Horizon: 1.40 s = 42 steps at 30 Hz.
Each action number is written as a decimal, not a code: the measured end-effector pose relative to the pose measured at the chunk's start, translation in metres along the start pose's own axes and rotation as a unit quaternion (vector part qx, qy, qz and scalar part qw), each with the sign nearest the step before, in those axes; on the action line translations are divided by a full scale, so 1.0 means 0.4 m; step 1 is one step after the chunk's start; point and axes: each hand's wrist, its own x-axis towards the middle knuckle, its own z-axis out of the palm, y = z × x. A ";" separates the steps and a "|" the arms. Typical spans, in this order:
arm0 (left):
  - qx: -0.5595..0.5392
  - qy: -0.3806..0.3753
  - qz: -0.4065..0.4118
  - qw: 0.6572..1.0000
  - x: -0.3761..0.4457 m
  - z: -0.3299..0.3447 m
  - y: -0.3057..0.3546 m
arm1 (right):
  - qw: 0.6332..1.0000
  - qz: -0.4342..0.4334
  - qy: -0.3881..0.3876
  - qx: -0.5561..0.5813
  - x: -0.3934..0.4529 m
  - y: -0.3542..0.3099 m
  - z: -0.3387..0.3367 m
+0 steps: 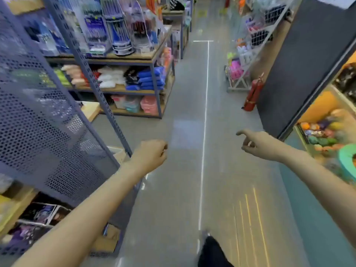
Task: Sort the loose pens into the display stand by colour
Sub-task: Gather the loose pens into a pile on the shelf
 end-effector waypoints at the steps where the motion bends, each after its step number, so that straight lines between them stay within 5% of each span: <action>1: -0.023 -0.031 -0.027 0.999 0.046 0.026 0.005 | 1.000 0.016 0.000 0.022 0.036 0.030 0.013; 6: -0.189 -0.136 -0.126 0.964 0.339 0.128 0.031 | 0.981 0.103 -0.006 0.163 0.271 0.182 0.048; 9: -0.360 -0.156 -0.187 0.900 0.518 0.147 0.063 | 0.906 0.196 -0.040 0.372 0.439 0.227 0.017; 12: -0.361 -0.167 -0.193 0.897 0.681 0.132 0.055 | 0.849 0.216 -0.053 0.479 0.624 0.258 -0.056; 16: -0.314 -0.120 -0.170 0.926 0.926 0.074 -0.013 | 0.863 0.205 -0.038 0.460 0.902 0.291 -0.167; 21: -0.137 -0.065 -0.132 0.980 1.326 0.045 -0.113 | 0.943 0.129 0.035 0.303 1.295 0.331 -0.311; 24: -0.051 -0.064 -0.065 0.995 1.594 0.010 -0.152 | 0.958 0.095 0.103 0.252 1.532 0.356 -0.484; 31: 0.001 -0.087 0.060 0.994 2.234 -0.109 -0.111 | 0.917 0.116 0.210 0.319 1.935 0.526 -0.831; 37: 0.029 -0.113 0.071 0.991 2.807 -0.107 -0.108 | 0.883 0.204 0.162 0.390 2.418 0.762 -0.943; 42: 0.015 -0.125 0.025 0.992 3.211 -0.198 -0.098 | 0.901 0.164 0.119 0.384 2.861 0.824 -1.125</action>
